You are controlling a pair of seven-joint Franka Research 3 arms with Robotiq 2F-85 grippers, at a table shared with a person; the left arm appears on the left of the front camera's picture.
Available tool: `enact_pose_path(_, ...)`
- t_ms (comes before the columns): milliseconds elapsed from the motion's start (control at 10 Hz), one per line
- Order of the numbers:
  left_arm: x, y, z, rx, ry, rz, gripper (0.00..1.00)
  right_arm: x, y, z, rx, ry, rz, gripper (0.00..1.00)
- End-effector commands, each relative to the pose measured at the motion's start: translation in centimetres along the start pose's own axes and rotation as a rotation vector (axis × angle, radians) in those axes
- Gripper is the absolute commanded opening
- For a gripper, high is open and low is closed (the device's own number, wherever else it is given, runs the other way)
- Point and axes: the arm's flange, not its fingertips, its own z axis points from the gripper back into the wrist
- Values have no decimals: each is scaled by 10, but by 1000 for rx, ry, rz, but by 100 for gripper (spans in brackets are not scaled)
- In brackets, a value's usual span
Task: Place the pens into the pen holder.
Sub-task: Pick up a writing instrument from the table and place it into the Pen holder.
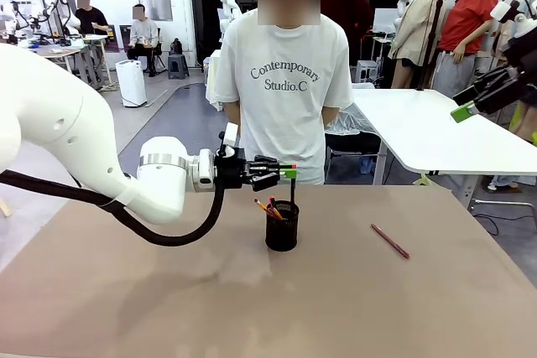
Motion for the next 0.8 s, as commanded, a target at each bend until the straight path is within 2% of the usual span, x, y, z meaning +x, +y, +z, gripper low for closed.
enact_pose_path(0, 3, 3, -2, -8, 0, -24, 69, 1, 1, 1, 0, -12, 1, 100)
enact_pose_path(100, 4, 3, -1, -13, -1, -27, 88, 1, 1, 1, 0, -12, 1, 100)
enact_pose_path(200, 4, 2, -2, -11, -1, -27, 100, 1, 1, 1, 0, -12, 1, 100)
enact_pose_path(700, 10, 1, 1, -19, 14, -28, 100, 1, 1, 1, 0, -12, 1, 100)
